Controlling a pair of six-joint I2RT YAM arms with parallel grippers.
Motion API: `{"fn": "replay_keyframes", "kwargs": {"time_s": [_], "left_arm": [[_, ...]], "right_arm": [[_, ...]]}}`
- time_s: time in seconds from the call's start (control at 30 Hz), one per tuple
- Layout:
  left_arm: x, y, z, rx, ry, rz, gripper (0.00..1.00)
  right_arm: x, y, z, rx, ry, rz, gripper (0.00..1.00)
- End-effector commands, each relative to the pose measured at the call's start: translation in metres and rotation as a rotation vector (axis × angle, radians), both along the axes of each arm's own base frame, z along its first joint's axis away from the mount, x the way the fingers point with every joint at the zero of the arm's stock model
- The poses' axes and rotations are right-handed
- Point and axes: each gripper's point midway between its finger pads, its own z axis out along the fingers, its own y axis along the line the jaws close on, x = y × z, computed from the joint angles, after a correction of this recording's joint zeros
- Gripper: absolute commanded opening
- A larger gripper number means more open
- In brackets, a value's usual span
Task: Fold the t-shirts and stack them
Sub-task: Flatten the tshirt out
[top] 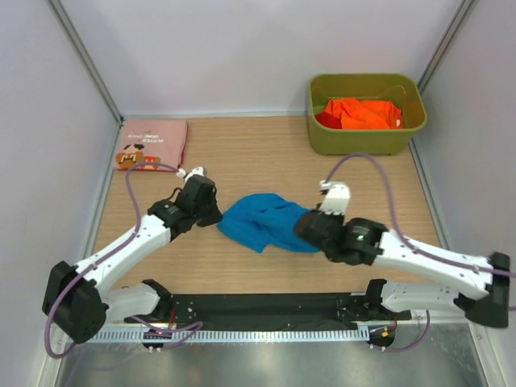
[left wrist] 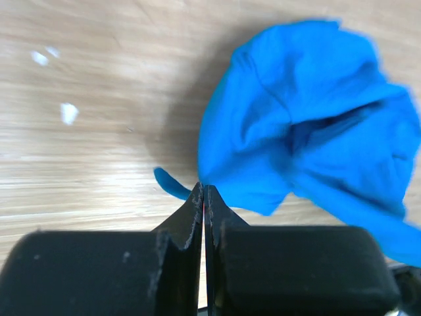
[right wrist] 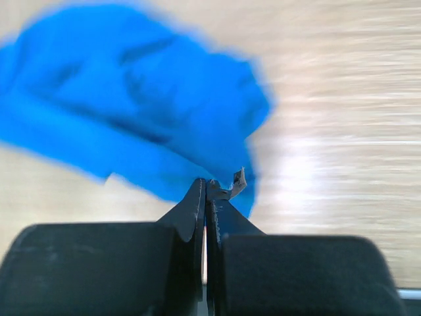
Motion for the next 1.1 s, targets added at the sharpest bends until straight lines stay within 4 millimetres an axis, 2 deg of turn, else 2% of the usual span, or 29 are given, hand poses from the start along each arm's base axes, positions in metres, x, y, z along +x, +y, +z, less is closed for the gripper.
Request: {"fn": "replay_keyframes", "kwargs": {"time_s": [0.0, 0.03, 0.1, 0.13, 0.2, 0.23, 0.33, 0.43, 0.6, 0.63, 0.7, 0.73, 0.83, 0.93, 0.97, 1.07], "left_arm": [[0.004, 0.033, 0.03, 0.098, -0.062, 0.066, 0.0], [0.005, 0.038, 0.037, 0.104, -0.082, 0.084, 0.0], [0.005, 0.044, 0.036, 0.119, -0.079, 0.095, 0.0], [0.004, 0.044, 0.031, 0.124, -0.061, 0.092, 0.0], [0.005, 0.046, 0.023, 0.145, -0.038, 0.085, 0.0], [0.006, 0.049, 0.014, 0.171, -0.013, 0.085, 0.0], [0.012, 0.058, 0.004, 0.189, 0.014, 0.111, 0.0], [0.017, 0.056, 0.005, 0.16, 0.012, 0.119, 0.0], [0.017, 0.058, -0.003, 0.176, 0.026, 0.109, 0.0], [0.016, 0.059, -0.007, 0.185, 0.033, 0.107, 0.0], [0.017, 0.063, -0.011, 0.182, 0.048, 0.125, 0.0], [0.017, 0.066, -0.013, 0.175, 0.054, 0.139, 0.0], [0.018, 0.078, -0.012, 0.164, 0.042, 0.196, 0.0], [0.021, 0.079, -0.008, 0.131, 0.012, 0.219, 0.0], [0.019, 0.077, -0.009, 0.118, 0.015, 0.213, 0.0], [0.018, 0.064, -0.016, 0.075, 0.041, 0.167, 0.0]], "right_arm": [[0.027, -0.094, 0.039, -0.023, -0.119, -0.314, 0.01], [0.027, -0.104, 0.036, -0.035, -0.103, -0.317, 0.01], [0.031, -0.112, 0.04, 0.018, -0.11, -0.342, 0.01], [0.033, -0.121, 0.031, 0.014, -0.085, -0.382, 0.01], [0.035, -0.124, 0.017, 0.005, -0.054, -0.401, 0.01], [0.035, -0.127, 0.003, 0.001, -0.025, -0.422, 0.01], [0.036, -0.136, -0.024, -0.027, 0.041, -0.465, 0.01], [0.042, -0.148, -0.032, 0.017, 0.062, -0.543, 0.01], [0.069, -0.164, -0.033, 0.077, 0.086, -0.607, 0.01], [0.078, -0.167, -0.022, 0.078, 0.071, -0.612, 0.01], [0.087, -0.178, -0.02, 0.071, 0.084, -0.665, 0.01], [0.094, -0.181, -0.011, 0.091, 0.067, -0.678, 0.01], [0.1, -0.201, -0.007, 0.12, 0.06, -0.75, 0.01], [0.103, -0.212, -0.015, 0.136, 0.084, -0.77, 0.01], [0.105, -0.206, -0.018, 0.14, 0.098, -0.724, 0.01], [0.108, -0.191, -0.023, 0.161, 0.146, -0.622, 0.17]]}}
